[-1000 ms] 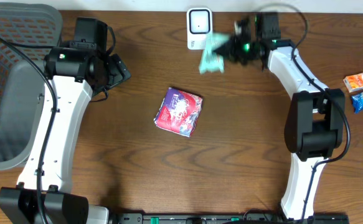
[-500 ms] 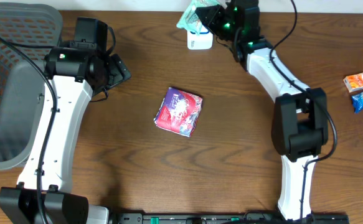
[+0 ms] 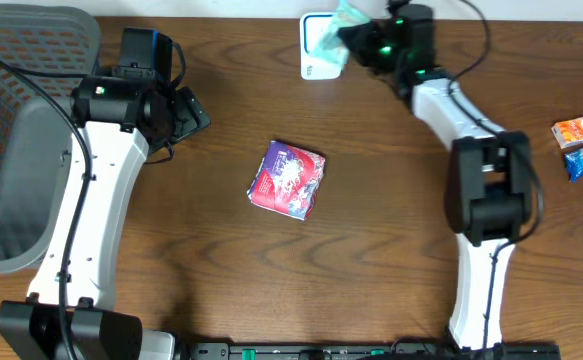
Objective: Scan the item barcode
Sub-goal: 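Swing the green pack to the right edge and drop it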
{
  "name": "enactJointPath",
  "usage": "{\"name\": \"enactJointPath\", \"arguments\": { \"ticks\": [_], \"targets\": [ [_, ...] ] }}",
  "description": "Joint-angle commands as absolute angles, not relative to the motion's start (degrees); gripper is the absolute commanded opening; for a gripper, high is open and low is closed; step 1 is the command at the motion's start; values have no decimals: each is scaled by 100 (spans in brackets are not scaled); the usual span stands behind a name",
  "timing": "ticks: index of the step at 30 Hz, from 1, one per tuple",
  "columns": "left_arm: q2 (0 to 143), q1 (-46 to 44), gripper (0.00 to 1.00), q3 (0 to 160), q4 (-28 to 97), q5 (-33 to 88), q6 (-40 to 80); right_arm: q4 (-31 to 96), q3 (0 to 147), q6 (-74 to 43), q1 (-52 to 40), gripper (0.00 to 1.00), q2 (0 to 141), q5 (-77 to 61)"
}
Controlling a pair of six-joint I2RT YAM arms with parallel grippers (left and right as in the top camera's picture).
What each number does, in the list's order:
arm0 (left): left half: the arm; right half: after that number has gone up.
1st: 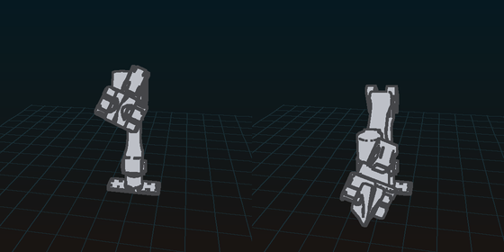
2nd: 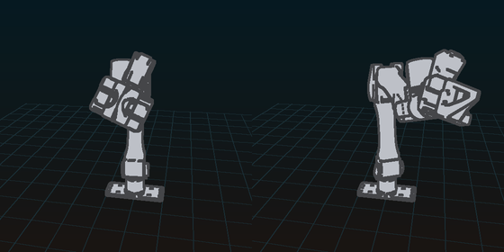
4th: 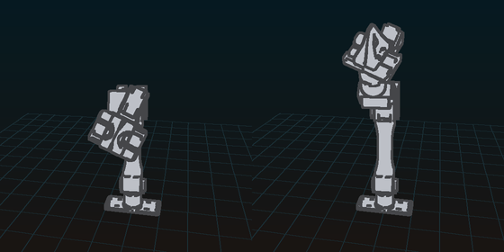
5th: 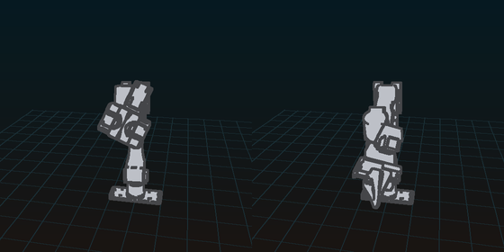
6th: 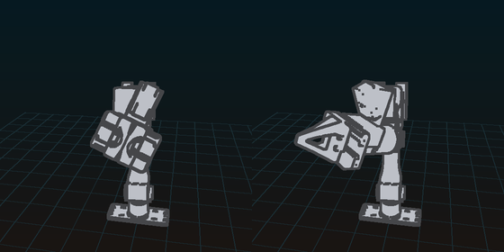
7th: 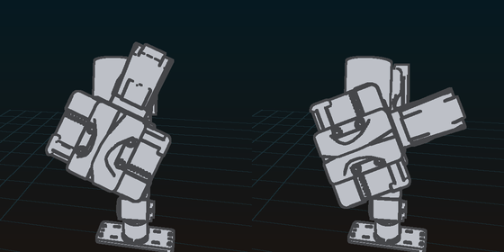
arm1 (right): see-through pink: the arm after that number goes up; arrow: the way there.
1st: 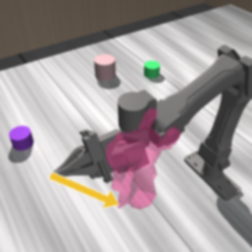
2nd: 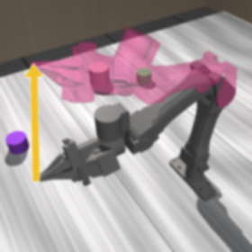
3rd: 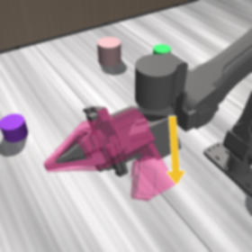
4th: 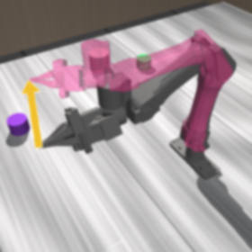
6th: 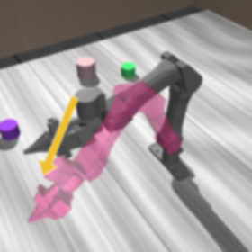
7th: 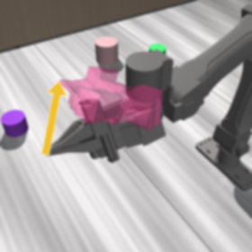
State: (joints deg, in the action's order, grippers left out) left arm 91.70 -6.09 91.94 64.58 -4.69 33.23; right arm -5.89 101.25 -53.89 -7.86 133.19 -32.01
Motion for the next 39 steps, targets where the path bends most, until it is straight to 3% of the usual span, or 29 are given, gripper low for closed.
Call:
{"name": "enactJointPath", "arguments": {
  "ticks": [1,9,17,21,24,26,39],
  "targets": [
    [9168,-589,98,9214,6490,-541,3371,237,10250,-4716,-93,1,12663,-3454],
    [9168,-591,98,9214,6490,-541,3374,3055,10250,-3173,1409,1,12158,-2331],
    [9168,-591,98,9214,6490,-541,3371,4182,10245,-2338,2821,4,12162,-1424],
    [9168,-591,98,9214,6493,-541,3371,4333,10235,-1933,3242,28,12164,-1074],
    [9168,-591,98,9214,6490,-541,3371,4394,10232,-1811,3426,54,12182,-1037],
    [9168,-591,97,9214,6490,-541,3371,4453,10230,-1809,3470,63,12189,-1039],
    [9168,-591,98,9214,6490,-541,3374,4873,10232,-989,2731,60,11963,-2744]
  ]
}}
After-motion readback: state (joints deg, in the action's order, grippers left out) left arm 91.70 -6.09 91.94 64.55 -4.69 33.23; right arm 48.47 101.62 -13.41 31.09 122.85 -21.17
